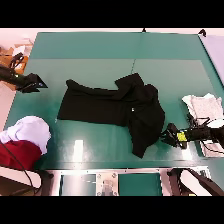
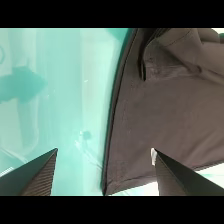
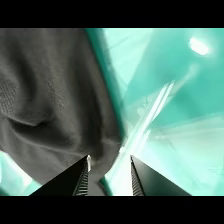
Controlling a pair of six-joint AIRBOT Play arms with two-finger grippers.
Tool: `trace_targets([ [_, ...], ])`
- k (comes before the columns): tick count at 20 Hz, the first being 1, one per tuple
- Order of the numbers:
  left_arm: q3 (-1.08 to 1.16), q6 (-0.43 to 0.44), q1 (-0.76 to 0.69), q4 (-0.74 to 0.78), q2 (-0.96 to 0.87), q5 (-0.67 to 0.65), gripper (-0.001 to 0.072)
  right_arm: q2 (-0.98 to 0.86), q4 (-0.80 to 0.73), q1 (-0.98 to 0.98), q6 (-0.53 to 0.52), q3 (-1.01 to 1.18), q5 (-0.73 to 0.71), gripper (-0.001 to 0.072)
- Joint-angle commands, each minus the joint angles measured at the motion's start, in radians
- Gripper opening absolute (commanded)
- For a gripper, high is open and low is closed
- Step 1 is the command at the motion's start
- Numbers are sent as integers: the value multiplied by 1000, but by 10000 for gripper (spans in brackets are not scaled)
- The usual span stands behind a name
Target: Fold the shirts.
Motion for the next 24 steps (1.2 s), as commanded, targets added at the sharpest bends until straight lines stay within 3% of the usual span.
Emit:
trace_targets([
  [1, 1, 3, 0, -1, -1, -3, 666, 2, 10, 3, 9, -32, -95, 290],
  [7, 1, 3, 0, -2, -1, 3, 666, -39, 100, 108, -4, -62, -241, 290],
  [8, 1, 3, 0, -2, -1, 2, 666, -53, 115, 143, -27, -61, -254, 230],
  [9, 1, 3, 0, -1, -1, -2, 666, -59, 122, 163, -56, -59, -257, 71],
  [10, 1, 5, 0, 2, -1, -6, 666, -58, 117, 165, -69, -46, -249, 19],
  [16, -6, 13, 0, 28, -1, -42, 666, -52, -111, -9, -14, 255, -134, 19],
  [21, -236, 14, -5, 26, -1, -41, 667, -62, -123, -72, -24, 251, -134, 19],
  [24, -372, 29, -7, 10, -1, 31, 666, -72, -116, -72, -48, 243, -134, 19],
])
